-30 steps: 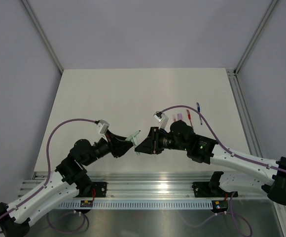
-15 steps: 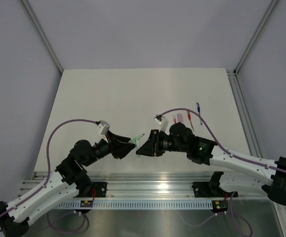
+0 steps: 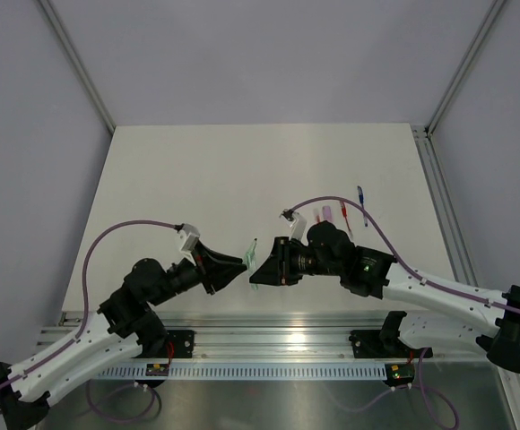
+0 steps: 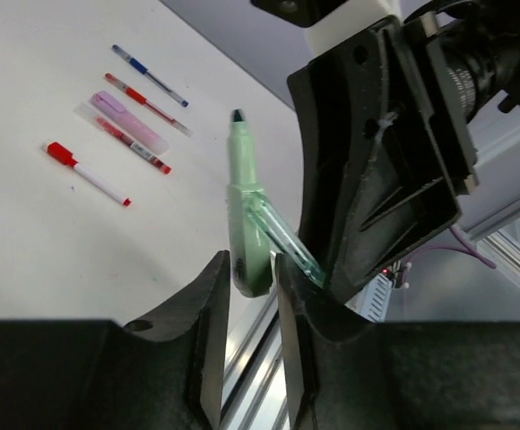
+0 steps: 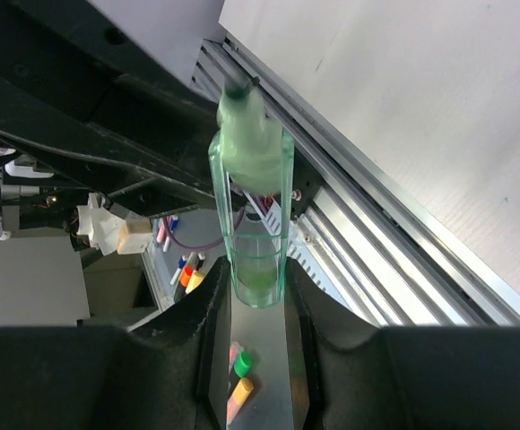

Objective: Insert the pens into the pen caps

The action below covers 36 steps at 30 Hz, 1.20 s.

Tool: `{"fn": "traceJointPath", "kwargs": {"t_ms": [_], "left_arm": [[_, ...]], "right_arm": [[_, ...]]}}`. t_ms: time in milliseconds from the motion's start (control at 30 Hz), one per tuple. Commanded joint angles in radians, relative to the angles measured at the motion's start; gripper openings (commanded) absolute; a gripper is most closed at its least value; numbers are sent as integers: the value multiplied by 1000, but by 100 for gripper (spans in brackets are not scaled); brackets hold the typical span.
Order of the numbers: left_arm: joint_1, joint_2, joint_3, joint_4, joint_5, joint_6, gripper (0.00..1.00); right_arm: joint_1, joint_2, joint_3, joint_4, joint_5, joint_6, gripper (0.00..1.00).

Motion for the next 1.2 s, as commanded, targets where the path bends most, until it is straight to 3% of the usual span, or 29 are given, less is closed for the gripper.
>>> {"fn": "traceJointPath", "kwargs": {"t_ms": [0, 133, 267, 433, 500, 867, 1167], "left_arm": [[-30, -33, 10, 57, -12, 17, 25], [-62, -28, 7, 46, -31, 25, 16], [-75, -22, 10, 48, -43, 22, 14], [-78, -20, -1, 43, -46, 17, 45], [-79, -22, -1, 34, -57, 19, 47], [-79, -22, 15, 57, -109, 37, 46], [-79, 41, 38, 100, -74, 46, 37]], "right_arm": [[7, -28, 61, -82, 6, -25, 7], [7, -22, 102, -152, 7, -47, 6], [9, 1, 133, -154, -17, -48, 6], [9, -1, 147, -145, -11, -45, 6], [9, 1, 149, -140, -14, -42, 6], [7, 9, 136, -123, -45, -32, 6], [7, 9, 115, -82, -70, -12, 6]]}}
